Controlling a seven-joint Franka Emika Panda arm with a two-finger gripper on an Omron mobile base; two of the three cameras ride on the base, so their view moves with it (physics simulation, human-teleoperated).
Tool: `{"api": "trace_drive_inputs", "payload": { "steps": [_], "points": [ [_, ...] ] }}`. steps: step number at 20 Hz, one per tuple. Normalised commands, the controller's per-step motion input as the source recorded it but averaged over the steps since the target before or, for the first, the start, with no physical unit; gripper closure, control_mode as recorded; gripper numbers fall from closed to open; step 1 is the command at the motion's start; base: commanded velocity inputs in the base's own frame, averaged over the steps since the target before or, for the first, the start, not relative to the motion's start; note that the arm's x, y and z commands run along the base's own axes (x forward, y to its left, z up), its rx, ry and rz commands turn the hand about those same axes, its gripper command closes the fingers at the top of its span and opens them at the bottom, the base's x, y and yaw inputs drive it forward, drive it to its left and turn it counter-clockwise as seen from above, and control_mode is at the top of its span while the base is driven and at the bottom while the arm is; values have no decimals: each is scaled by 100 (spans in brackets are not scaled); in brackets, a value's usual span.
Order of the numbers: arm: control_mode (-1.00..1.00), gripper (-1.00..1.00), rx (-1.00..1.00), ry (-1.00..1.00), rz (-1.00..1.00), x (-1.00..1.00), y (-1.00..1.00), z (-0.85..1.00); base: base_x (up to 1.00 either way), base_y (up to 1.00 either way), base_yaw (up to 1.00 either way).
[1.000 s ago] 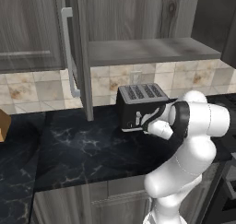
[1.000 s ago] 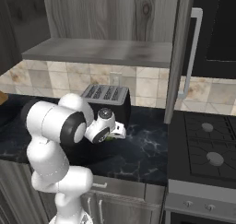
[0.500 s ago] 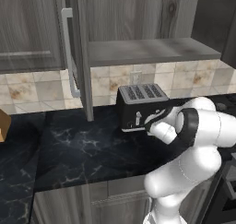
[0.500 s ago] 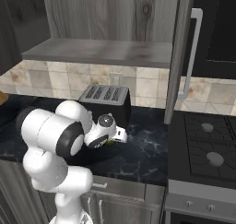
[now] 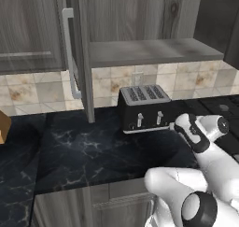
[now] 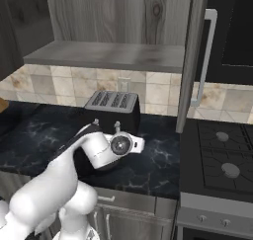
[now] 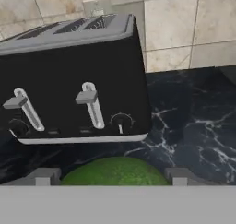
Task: Pick the avocado from the counter and place it in the cabinet. Then close the cabinet.
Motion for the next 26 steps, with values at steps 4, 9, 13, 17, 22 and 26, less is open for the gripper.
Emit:
{"api": "trace_drive_inputs", "payload": {
  "steps": [4, 9, 13, 17, 22, 26],
  "points": [
    [-100, 100, 0, -5, 0, -100, 0, 100, 0, 0, 0],
    [-100, 100, -7, 0, 0, -85, 27, 100, 0, 0, 0],
    [-100, 100, -10, 0, 0, -59, 47, 100, 0, 0, 0],
    [-100, 100, -5, 5, 0, -42, 33, 100, 0, 0, 0],
    [-100, 100, -4, 9, 0, -10, 43, 100, 0, 0, 0],
    [-100, 100, -2, -3, 0, 3, 47, 100, 0, 0, 0]
  ]
}}
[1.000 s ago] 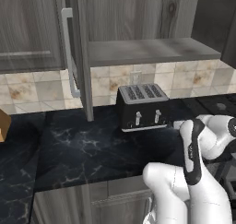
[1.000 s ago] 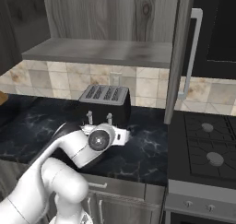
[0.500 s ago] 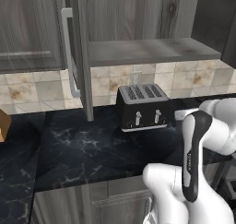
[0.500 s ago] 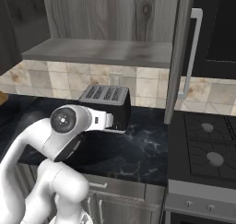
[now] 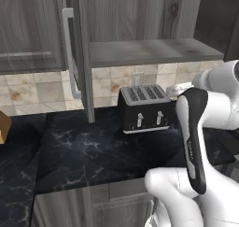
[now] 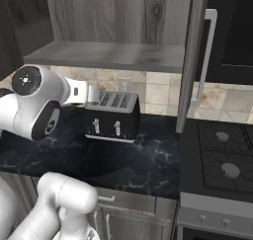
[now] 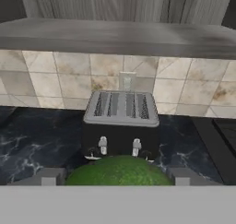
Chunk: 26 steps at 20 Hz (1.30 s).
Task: Pick the avocado from the counter and place it in the cabinet. Then close the cabinet.
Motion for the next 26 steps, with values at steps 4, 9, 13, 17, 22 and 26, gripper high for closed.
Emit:
{"api": "trace_drive_inputs", "payload": {
  "steps": [4, 9, 13, 17, 22, 26],
  "points": [
    [-100, 100, -1, -17, 0, 48, 43, 72, 0, 0, 0],
    [-100, 100, -1, -19, -2, 78, 30, 17, 0, 0, 0],
    [-100, 100, 0, -18, -7, 89, 11, 0, 0, 0, 0],
    [-100, 100, 0, -16, -11, 83, 0, 3, 0, 0, 0],
    [-100, 100, 0, 5, -14, 89, 0, 30, 0, 0, 0],
    [-100, 100, 1, 29, -12, 99, -6, 60, 0, 0, 0]
  ]
}}
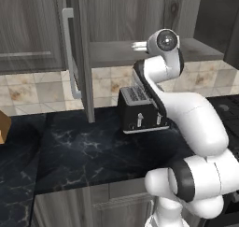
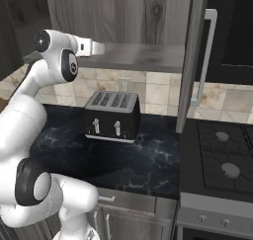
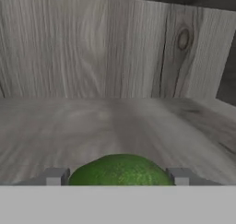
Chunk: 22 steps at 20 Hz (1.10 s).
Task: Pick the avocado from the counter and place it in the cabinet. Then close the cabinet.
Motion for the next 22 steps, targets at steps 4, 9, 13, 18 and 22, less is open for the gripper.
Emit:
{"api": "trace_drive_inputs", "payload": {
  "steps": [4, 9, 13, 18, 22],
  "points": [
    [-100, 100, 2, 44, -6, 94, -15, 55, 0, 0, 0],
    [-100, 100, 0, 31, -1, 78, -4, -2, 0, 0, 0],
    [-100, -100, 0, 2, 0, 46, 0, -91, 0, 0, 0],
    [-100, -100, 0, -18, 0, 32, 0, -97, 0, 0, 0],
    [-100, -100, 0, -36, 0, 36, -10, -15, 0, 0, 0]
  ]
}}
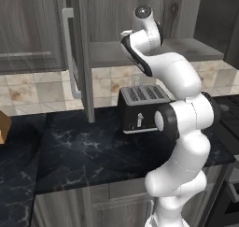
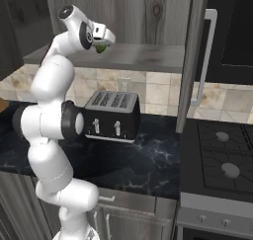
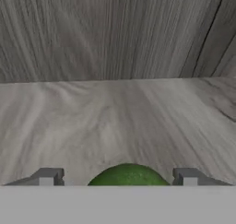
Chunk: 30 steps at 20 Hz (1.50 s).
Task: Pick the avocado from the counter and place it in the cabinet. Then close the cabinet.
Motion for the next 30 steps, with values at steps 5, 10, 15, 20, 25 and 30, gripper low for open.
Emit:
{"api": "trace_drive_inputs", "payload": {
  "steps": [5, 10, 15, 20, 25, 30],
  "points": [
    [-100, -100, 0, -19, 0, 9, -21, 46, 0, 0, 0],
    [-100, -100, 0, -17, -1, -27, -5, 48, 0, 0, 0],
    [-100, -100, 0, 0, -1, -100, -16, 11, 0, 0, 0],
    [-100, -100, 0, 8, 0, -100, -6, 0, 0, 0, 0],
    [-100, -100, 0, 5, 0, -100, -41, 14, 0, 0, 0],
    [-100, -100, 7, 0, -1, -100, -69, 38, 0, 0, 0]
  ]
}}
